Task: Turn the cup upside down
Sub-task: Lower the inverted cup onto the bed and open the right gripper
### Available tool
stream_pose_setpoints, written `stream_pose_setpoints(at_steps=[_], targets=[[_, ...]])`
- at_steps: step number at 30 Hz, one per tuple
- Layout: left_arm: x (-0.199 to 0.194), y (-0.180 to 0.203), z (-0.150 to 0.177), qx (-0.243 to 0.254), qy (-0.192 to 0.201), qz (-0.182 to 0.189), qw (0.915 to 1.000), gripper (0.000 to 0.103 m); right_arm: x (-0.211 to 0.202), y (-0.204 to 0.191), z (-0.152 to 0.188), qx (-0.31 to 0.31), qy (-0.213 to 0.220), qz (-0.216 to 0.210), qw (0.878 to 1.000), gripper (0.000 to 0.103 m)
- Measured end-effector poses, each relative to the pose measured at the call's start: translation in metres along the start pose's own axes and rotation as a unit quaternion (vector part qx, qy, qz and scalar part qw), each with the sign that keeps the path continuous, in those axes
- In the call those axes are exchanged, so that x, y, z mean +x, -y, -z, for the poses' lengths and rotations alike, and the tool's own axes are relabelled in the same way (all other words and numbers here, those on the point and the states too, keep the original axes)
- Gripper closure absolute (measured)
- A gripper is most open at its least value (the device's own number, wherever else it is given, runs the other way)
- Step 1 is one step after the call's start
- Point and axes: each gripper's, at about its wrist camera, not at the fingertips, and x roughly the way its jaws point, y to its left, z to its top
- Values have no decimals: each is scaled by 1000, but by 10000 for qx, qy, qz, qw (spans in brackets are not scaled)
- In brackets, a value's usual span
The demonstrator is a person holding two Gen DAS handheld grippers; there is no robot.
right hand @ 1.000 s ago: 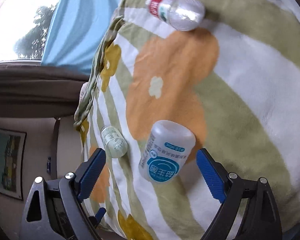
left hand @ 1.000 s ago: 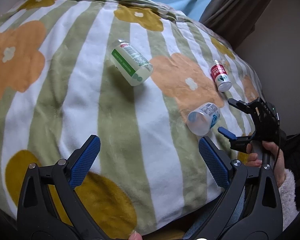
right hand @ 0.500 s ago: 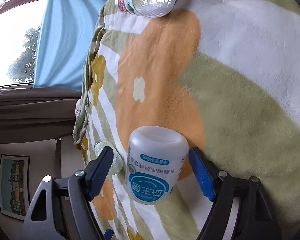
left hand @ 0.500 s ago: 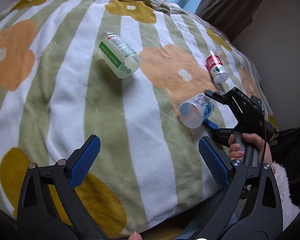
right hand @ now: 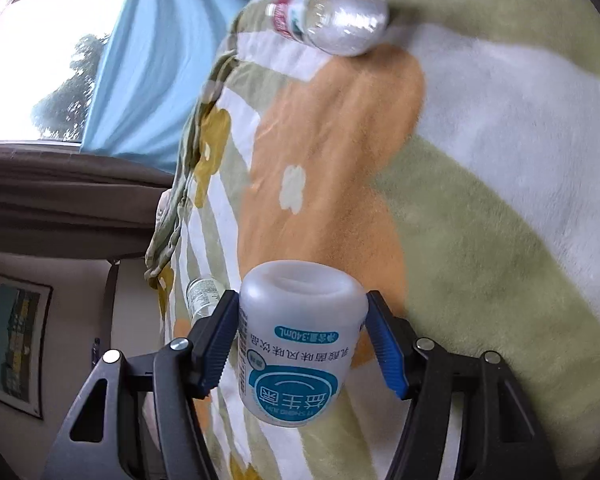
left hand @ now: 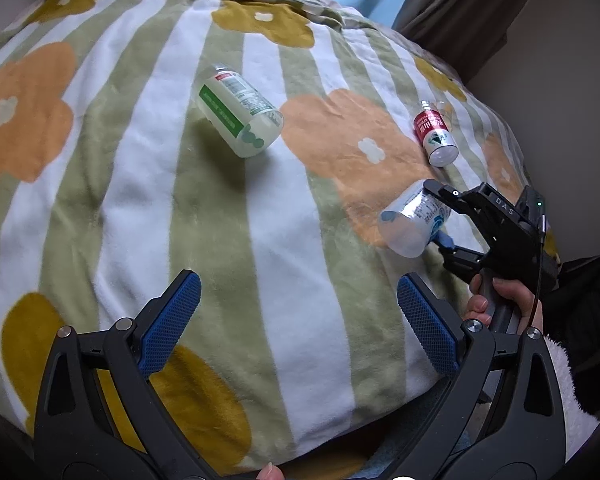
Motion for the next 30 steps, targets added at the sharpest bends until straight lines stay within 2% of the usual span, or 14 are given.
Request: stream_pose_setpoints(at_steps=[2,3,5,7,11,15,26,30], targets=[[-1,1,2,-7,26,-19,10000,5,-13,-18,3,-1048,349,215,9937,44],[-1,1,3,-22,34,-24,10000,5,-18,-27,7,-1633,540,355,9845,44],[1,1,5,-65,7,-28,10000,5,-21,-43,23,-2790,800,554,9553,44],[3,1,7,-87,-30,-57,9999,5,-17,-50,38,-3543,857,680,9287,44],[6,0,10,-112,-82,-153,9998,5,-8,-56,68,-4536,941,764,8829,44],[6,-3,9,-158,-61,-216,9996,5,-2,-52,86,-5048,980,838,8536,44],[13,2,5,-125,-71,-248,9996,5,-5,-46,99,-5361,916,827,8351,44],[15,4,4,-117,-70,-276,9995,5,-7,-45,98,-5280,822,823,8412,44]])
